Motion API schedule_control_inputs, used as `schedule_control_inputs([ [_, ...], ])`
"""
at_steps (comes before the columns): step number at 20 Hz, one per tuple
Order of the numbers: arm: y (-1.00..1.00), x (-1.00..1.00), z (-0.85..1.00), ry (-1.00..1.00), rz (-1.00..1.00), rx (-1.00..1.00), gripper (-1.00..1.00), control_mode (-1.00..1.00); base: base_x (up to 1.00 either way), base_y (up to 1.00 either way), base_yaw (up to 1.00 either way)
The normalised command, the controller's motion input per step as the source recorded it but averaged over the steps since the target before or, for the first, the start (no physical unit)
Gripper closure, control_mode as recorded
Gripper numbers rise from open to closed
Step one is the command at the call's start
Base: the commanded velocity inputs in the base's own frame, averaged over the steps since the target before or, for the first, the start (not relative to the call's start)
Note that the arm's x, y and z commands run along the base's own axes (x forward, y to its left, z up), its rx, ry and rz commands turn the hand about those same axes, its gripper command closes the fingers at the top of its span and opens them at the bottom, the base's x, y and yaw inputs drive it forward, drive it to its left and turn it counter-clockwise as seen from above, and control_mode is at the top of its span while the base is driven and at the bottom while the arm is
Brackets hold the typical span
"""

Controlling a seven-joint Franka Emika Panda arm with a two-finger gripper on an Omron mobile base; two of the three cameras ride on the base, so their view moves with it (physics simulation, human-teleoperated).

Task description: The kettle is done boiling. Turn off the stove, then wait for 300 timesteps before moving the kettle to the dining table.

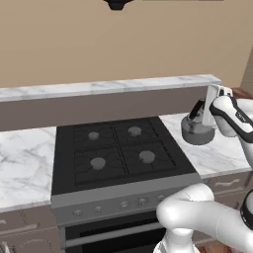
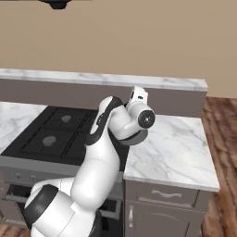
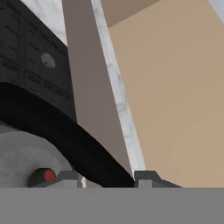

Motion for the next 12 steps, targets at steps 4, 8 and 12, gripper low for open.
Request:
schedule_control_inputs([
  [4,0.0,0.0,0.0,0.0,0.0,0.0,1.0,1.0,-0.19,-0.58,-0.04],
  [8,0.0,0.0,0.0,0.0,0.0,0.0,1.0,1.0,-0.17,-0.55,-0.03],
  [12,0.0,0.0,0.0,0.0,0.0,0.0,1.0,1.0,-0.15,-0.58,-0.03],
])
